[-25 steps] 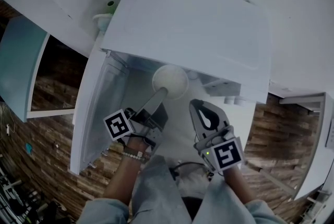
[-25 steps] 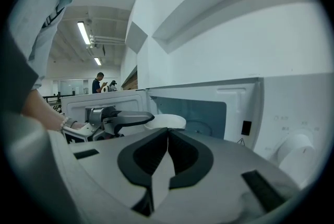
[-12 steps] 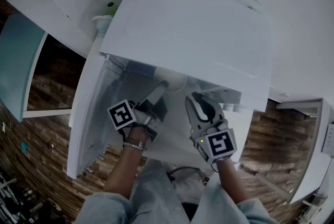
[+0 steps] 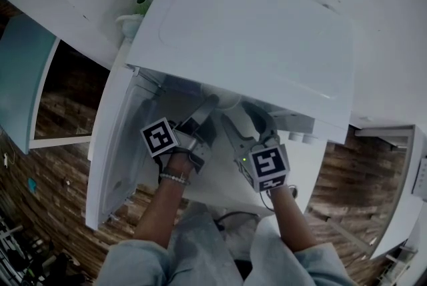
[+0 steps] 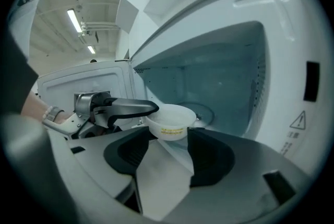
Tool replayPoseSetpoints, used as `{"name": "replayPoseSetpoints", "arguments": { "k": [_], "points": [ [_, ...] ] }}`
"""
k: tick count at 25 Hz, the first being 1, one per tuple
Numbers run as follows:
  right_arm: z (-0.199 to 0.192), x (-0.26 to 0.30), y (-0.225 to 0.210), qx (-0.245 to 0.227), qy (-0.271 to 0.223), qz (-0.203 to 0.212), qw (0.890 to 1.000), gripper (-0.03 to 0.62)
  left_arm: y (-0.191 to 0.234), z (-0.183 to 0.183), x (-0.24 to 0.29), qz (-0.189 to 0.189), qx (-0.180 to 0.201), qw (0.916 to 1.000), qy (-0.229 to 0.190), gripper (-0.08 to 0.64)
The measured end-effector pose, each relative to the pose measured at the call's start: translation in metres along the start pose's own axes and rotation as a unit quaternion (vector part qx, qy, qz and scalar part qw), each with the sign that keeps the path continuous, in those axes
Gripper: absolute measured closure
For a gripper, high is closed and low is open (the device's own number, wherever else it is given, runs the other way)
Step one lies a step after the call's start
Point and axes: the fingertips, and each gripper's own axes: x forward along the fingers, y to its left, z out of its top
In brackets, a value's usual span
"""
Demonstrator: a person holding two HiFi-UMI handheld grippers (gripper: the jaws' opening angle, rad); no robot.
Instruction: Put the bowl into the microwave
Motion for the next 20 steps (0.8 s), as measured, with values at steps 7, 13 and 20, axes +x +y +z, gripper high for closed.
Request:
{"name": "replayPoseSetpoints", "arguments": {
  "k": [7, 13, 20],
  "points": [
    [-0.010, 0.020, 0.004, 0.018, 0.010, 0.000, 1.000, 0.304, 0.004, 0.001, 0.002, 0.003, -0.004, 1.0000, -0.001, 0.321],
    [-0.014, 0.027, 0.004, 0.039, 0.017, -0.002, 0.999, 0.304, 0.011, 0.002, 0.001, 0.007, -0.012, 0.9999, -0.006, 0.322],
    [-0.011, 0.031, 0.002, 0.048, 0.010, -0.006, 0.999, 0.284, 0.012, 0.003, 0.004, 0.004, -0.011, 0.9999, -0.003, 0.322]
  ]
}}
